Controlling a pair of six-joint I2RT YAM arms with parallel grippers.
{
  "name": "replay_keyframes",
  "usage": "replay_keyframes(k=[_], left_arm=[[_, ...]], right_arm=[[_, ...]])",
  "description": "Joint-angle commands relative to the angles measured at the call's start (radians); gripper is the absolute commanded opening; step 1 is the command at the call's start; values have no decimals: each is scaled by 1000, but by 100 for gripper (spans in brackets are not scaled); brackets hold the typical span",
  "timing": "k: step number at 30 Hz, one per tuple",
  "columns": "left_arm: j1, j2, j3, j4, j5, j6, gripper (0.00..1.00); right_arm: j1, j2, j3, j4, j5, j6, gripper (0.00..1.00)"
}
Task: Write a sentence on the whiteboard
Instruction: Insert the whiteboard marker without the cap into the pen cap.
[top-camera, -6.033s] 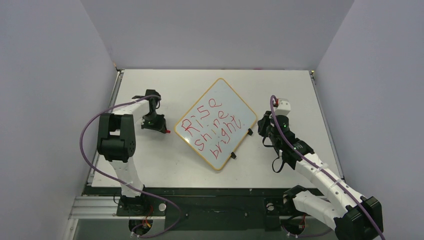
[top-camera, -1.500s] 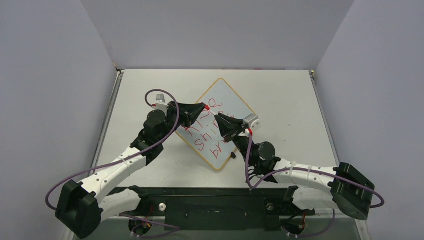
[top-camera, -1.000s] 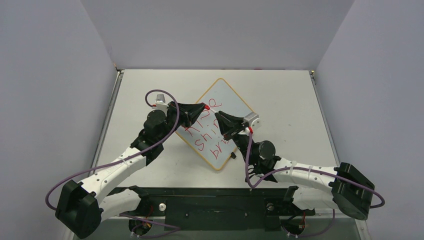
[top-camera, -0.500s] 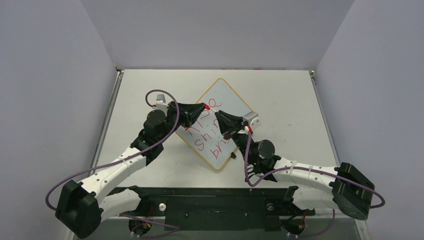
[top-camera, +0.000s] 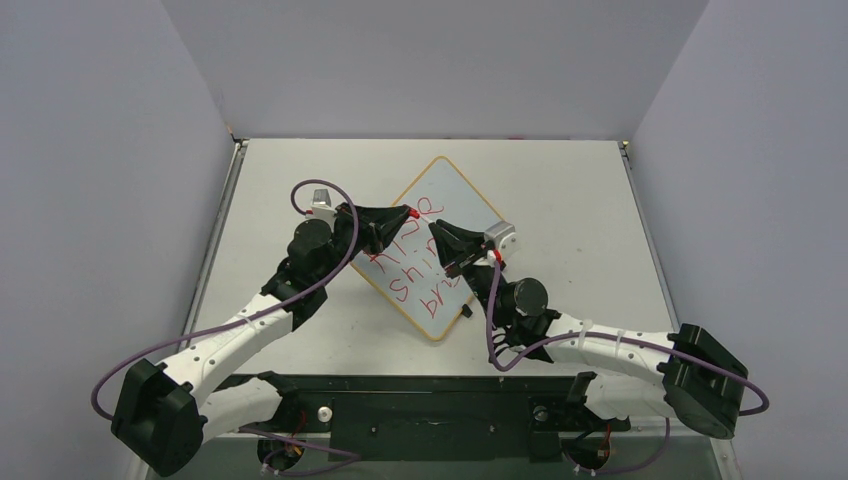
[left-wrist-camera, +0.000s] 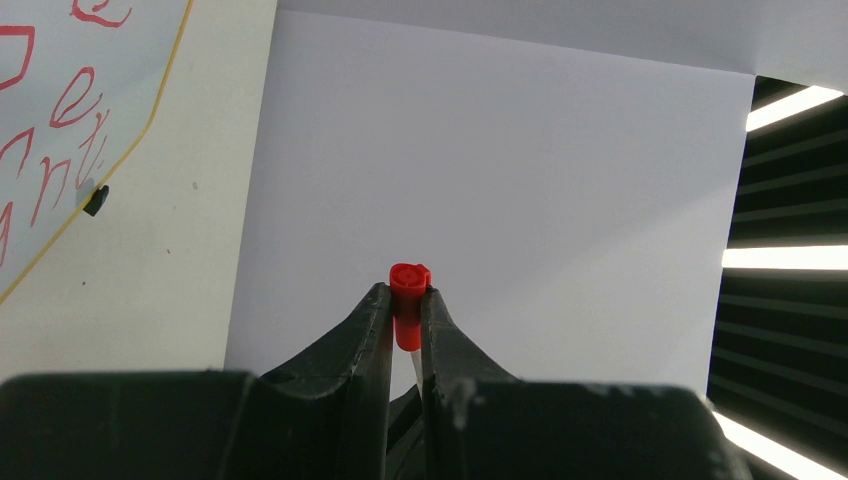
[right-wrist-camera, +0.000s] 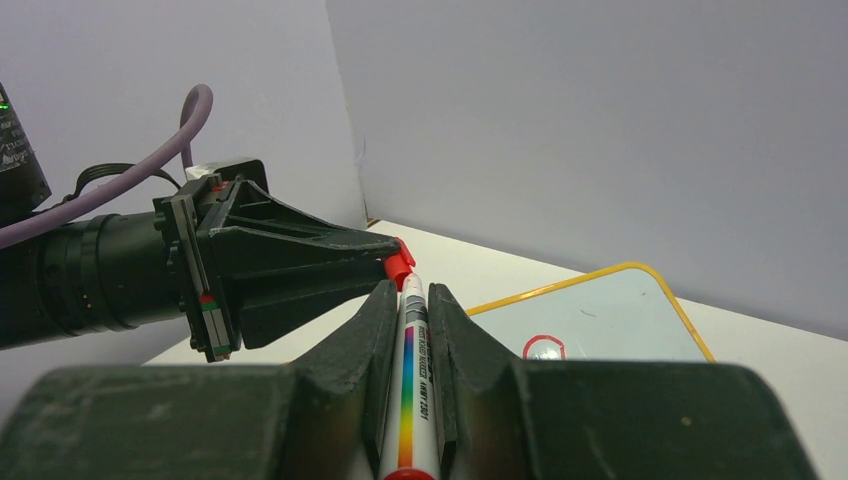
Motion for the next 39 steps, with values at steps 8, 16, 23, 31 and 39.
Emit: replay_keyframes(k=[8,16,23,31,39], left_arm=[[-3,19,23,69,39,-22,0],[6,21,19,79,42,-42,0],[11,19,9,90,55,-56,0],[11,25,-2,124,111,-93,0],[10,-6,-13,152,141,-129,0]], right_arm=[[15,24,51,0,-8,6,0],[22,39,49,-4,-6,12,0],[22,52,55,1,8,0,0],[19,117,95,38,-13,-30,0],[16,167,108,104,-39,-33,0]])
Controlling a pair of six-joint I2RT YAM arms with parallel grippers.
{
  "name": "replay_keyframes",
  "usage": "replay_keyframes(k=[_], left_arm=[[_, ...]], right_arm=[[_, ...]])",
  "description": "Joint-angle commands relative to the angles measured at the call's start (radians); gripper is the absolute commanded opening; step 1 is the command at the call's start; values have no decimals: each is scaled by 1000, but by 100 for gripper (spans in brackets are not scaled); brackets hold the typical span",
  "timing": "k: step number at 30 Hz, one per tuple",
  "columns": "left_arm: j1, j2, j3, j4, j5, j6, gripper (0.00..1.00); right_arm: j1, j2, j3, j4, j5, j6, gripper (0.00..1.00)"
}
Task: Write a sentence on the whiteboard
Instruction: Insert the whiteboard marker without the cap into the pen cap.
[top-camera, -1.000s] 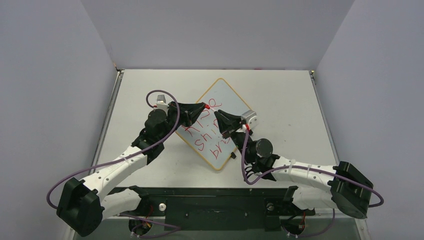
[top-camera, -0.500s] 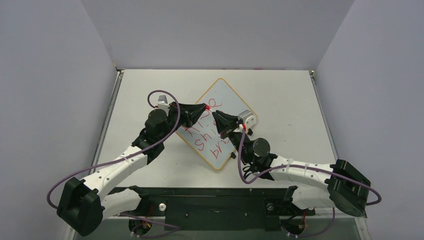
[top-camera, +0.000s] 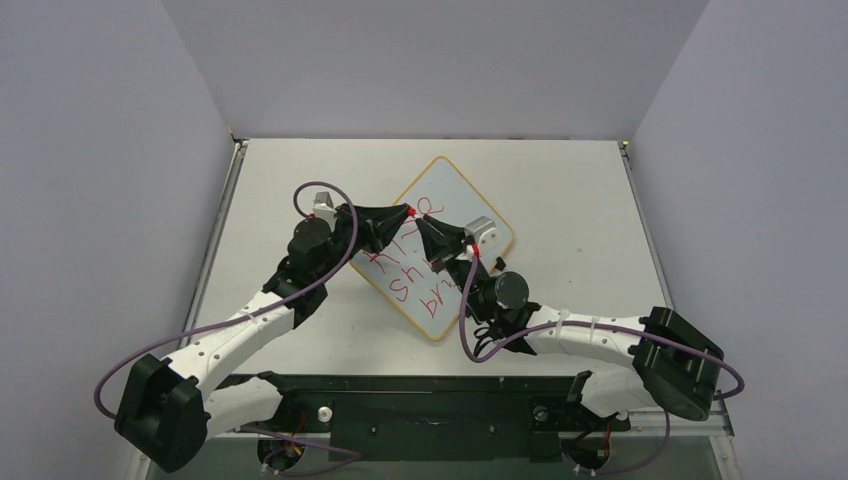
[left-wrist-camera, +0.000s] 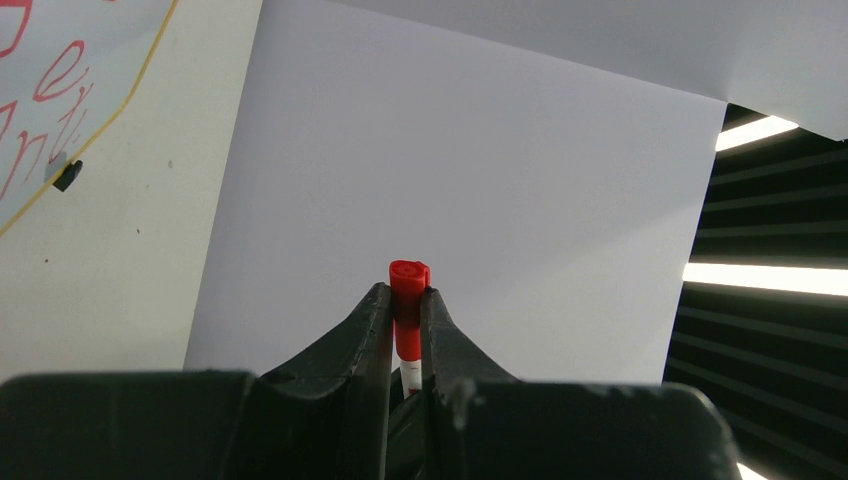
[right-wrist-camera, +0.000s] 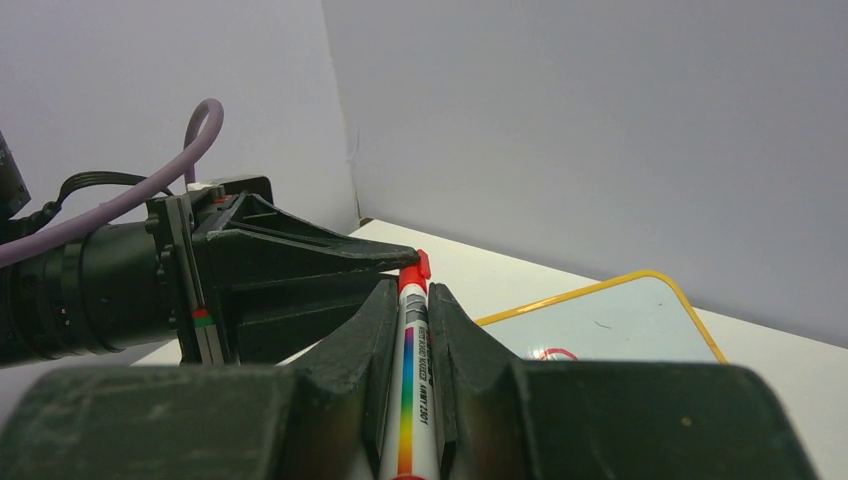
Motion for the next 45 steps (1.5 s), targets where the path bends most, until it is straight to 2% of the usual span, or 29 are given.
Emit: replay_keyframes(k=[1,11,16,24,31,38,41,45], left_arm=[[-17,-38,-6,129,96,-33,0],[-19,-111,-8,147,55,37,0],[-34,-126,8,180,35,105,0],[-79,-106,43,267,33,187,0],[-106,-98,50,337,33,231,0],[-122,-87,80,281,51,275,0],[-135,-87,102,247,37,300,0],[-161,-76,113,228,24,309,0]], right_arm=[[5,35,38,56,-60,-4,0],[5,92,66,133,-36,73,0],[1,115,90,199,-13,177,0],[-2,151,183,236,-59,368,0],[-55,194,231,270,-117,632,0],[-164,231,312,155,-328,929,0],[-177,243,333,134,-382,943,0],[-143,233,376,27,-400,804,0]])
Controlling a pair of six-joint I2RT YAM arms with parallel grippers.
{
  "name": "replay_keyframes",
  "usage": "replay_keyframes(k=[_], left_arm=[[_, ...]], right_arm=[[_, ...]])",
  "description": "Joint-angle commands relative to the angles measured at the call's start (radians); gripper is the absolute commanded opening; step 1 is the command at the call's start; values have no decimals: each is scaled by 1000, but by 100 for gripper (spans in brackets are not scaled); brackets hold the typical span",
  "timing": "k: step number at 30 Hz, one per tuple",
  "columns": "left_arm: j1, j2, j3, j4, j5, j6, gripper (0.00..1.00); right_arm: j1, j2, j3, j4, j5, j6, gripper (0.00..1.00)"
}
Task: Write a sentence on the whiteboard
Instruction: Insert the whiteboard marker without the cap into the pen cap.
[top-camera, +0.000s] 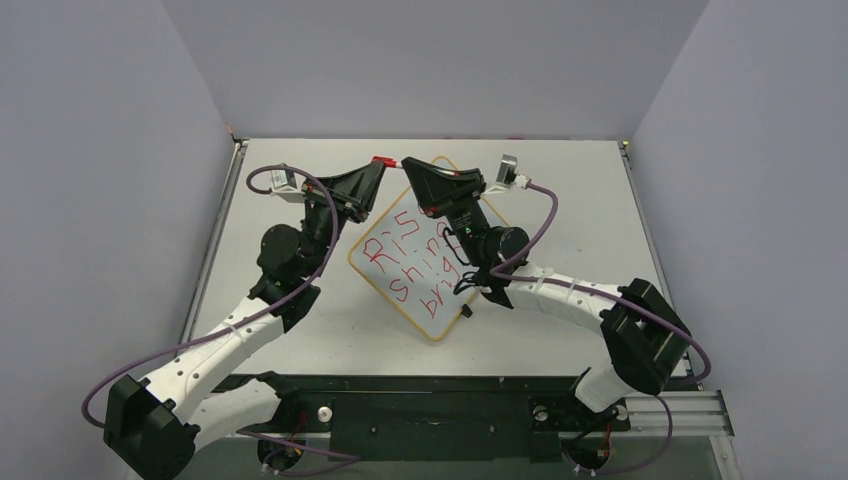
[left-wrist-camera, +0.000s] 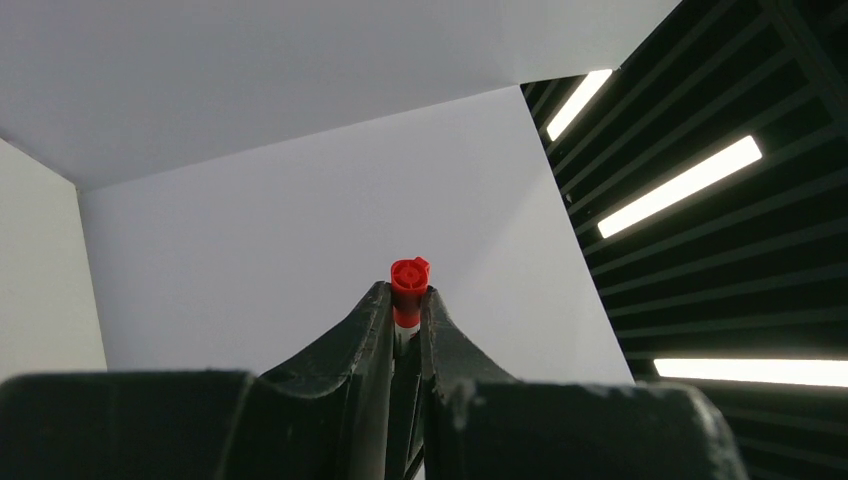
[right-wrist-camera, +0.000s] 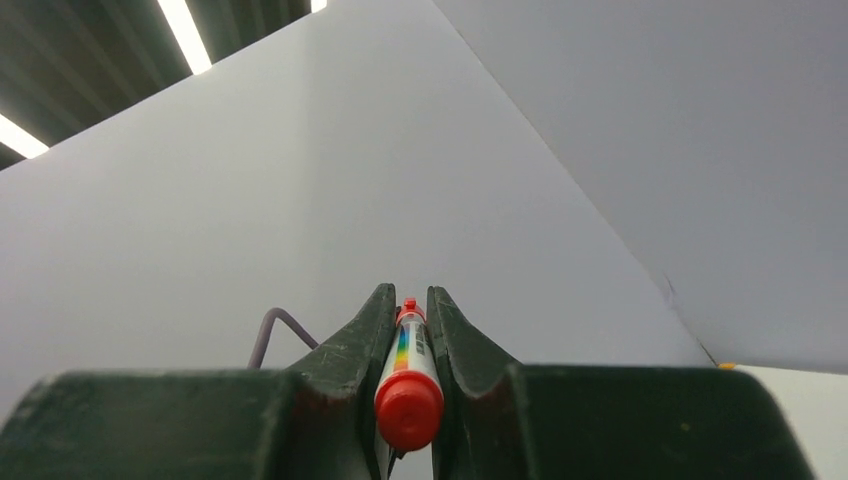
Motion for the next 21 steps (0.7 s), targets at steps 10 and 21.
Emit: replay_keyframes(k=[10,21], left_arm=[[-109,7,46,-49,246,39,0],[-108,16,61,-54,262,45,33]], right_arm=[[64,-15,33,-247,-55,-131,0],[53,-52,-35,-133,64,-136,0]])
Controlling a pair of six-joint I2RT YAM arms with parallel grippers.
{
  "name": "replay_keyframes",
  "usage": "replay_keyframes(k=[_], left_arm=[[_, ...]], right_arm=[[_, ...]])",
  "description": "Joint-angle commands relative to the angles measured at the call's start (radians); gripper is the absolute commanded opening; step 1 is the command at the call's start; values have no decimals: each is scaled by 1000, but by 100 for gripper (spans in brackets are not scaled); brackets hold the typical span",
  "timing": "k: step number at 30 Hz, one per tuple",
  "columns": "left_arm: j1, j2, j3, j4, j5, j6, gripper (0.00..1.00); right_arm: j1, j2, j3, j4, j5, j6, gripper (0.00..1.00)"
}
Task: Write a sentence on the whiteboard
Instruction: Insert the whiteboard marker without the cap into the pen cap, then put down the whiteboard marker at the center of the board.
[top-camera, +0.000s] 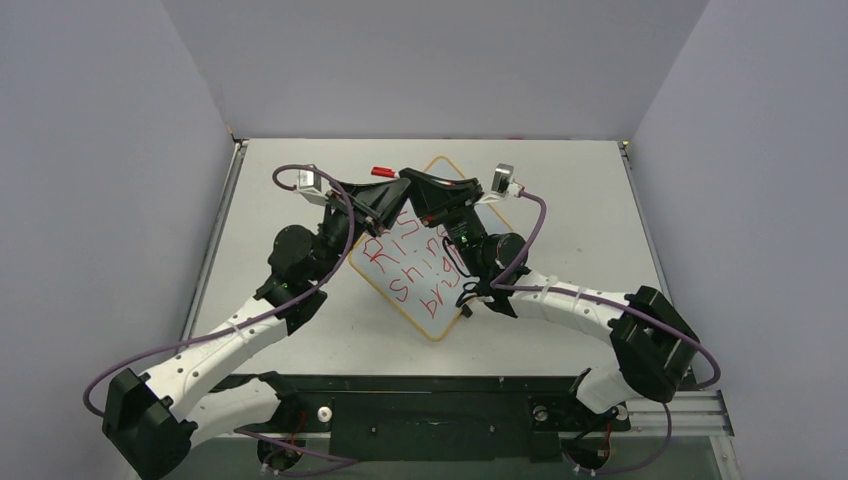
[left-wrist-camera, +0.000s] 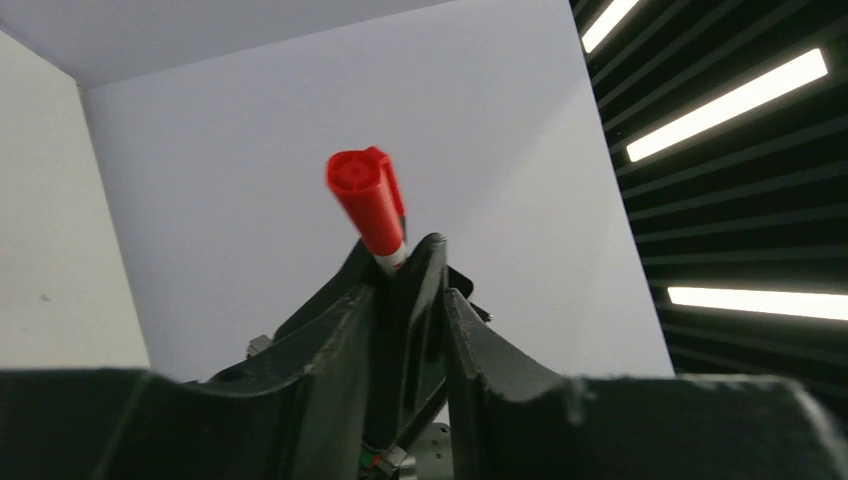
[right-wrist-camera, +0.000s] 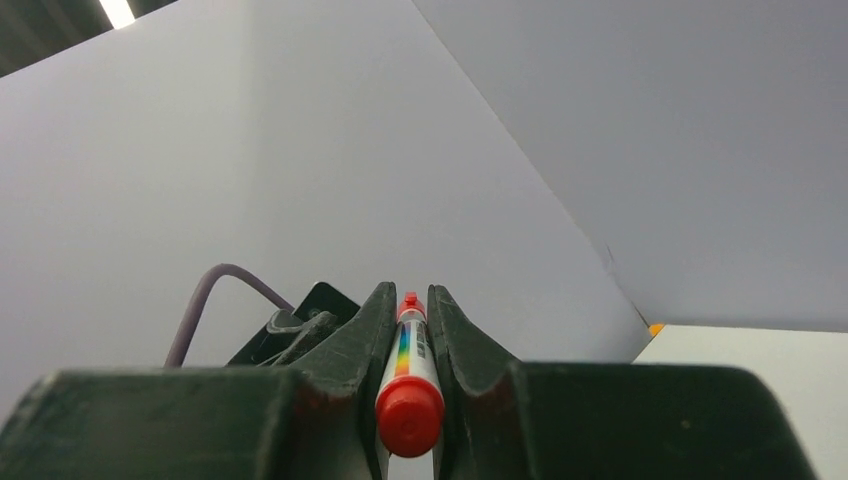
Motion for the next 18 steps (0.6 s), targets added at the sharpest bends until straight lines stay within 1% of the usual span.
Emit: replay_keyframes(k=[1,4,8,11,16,18], left_arm=[[-30,8,40,17,175,7,34],[-30,3,36,11,168,11,39],[-30,-11,41,-23,151,31,42],[-29,-19,45,-49,134,56,42],[-29,-26,63,-127,103,120,43],[-28,-30,63,-147,84,145,42]], right_arm=[[10,-9,-9,-30,23,-24,0],[-4,-35,-14,-59,65,-57,0],[-19,-108,-11,-206,165,-154,0],[-36,-180,-36,-294,260,-220,0],[-68,-293,-99,-369,360,-348,0],[-78,-364,-111,-493,406,-393,0]])
